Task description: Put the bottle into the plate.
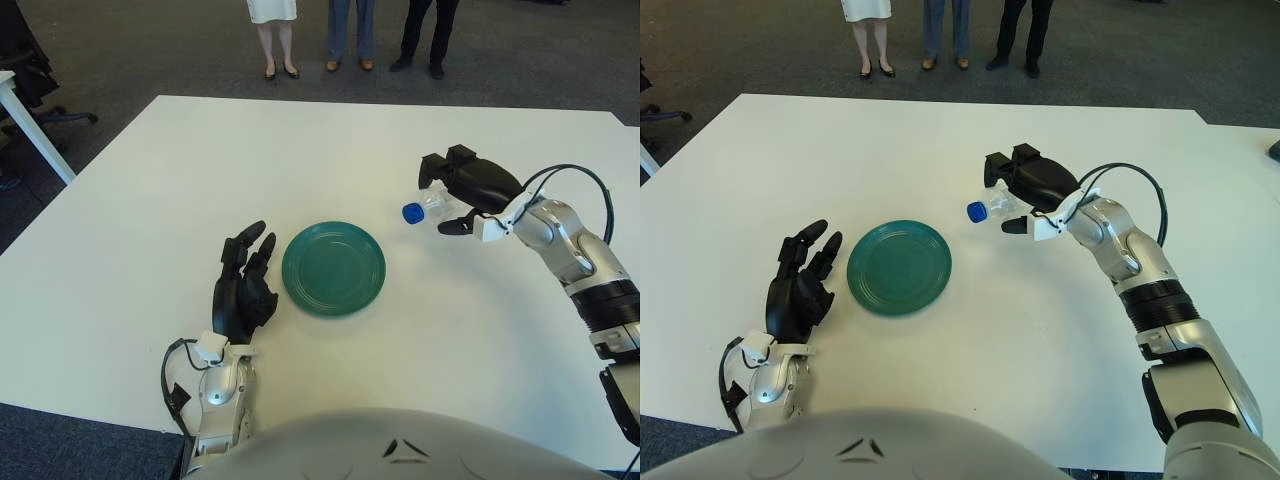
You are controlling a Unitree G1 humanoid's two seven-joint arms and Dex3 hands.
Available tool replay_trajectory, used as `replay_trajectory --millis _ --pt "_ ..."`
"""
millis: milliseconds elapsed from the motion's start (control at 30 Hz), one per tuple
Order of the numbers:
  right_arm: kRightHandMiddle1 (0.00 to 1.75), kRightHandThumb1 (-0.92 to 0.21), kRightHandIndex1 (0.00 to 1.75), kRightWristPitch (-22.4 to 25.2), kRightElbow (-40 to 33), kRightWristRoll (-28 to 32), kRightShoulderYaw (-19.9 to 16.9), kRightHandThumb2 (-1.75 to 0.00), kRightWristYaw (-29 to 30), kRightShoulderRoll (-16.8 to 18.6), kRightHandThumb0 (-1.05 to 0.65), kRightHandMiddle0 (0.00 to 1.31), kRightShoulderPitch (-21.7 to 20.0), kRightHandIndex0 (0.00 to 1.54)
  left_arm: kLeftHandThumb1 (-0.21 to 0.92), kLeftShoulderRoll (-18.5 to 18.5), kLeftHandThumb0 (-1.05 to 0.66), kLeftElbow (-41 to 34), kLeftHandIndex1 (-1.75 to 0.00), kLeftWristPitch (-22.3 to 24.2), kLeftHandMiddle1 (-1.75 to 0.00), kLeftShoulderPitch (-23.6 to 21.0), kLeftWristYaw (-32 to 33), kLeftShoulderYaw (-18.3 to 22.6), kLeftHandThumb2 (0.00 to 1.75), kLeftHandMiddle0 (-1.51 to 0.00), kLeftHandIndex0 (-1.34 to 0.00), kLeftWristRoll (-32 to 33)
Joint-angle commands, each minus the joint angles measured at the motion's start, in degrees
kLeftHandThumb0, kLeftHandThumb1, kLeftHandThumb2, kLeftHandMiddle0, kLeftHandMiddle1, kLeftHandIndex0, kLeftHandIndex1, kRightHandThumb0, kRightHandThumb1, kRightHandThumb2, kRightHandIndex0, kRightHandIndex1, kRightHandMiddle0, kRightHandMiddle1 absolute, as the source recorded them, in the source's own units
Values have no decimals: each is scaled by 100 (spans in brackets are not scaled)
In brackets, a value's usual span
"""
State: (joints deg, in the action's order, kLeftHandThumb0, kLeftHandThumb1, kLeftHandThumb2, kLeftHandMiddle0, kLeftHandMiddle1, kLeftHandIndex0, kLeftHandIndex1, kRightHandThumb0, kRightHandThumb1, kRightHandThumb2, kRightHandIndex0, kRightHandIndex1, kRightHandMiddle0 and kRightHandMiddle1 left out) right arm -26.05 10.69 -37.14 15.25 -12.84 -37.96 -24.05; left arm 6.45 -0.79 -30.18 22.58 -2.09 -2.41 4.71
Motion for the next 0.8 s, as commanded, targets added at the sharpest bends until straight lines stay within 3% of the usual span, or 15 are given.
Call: replay_trajectory --millis 0,367,767 --pt "175 -33 175 97 -266 -102 143 -130 -92 209 -47 60 -173 121 92 -16 -81 -23 -93 92 -2 -85 51 26 95 -60 -20 -47" --pt "175 -33 175 180 -704 -285 353 -129 -270 463 -47 60 -226 122 92 3 -77 -95 -94 264 -4 -128 92 46 95 -63 -23 -77" --pt "175 -34 175 -49 -915 -177 738 -128 -595 751 -47 59 -366 122 92 -6 -75 -78 -90 441 -2 -232 312 160 96 -60 -20 -244"
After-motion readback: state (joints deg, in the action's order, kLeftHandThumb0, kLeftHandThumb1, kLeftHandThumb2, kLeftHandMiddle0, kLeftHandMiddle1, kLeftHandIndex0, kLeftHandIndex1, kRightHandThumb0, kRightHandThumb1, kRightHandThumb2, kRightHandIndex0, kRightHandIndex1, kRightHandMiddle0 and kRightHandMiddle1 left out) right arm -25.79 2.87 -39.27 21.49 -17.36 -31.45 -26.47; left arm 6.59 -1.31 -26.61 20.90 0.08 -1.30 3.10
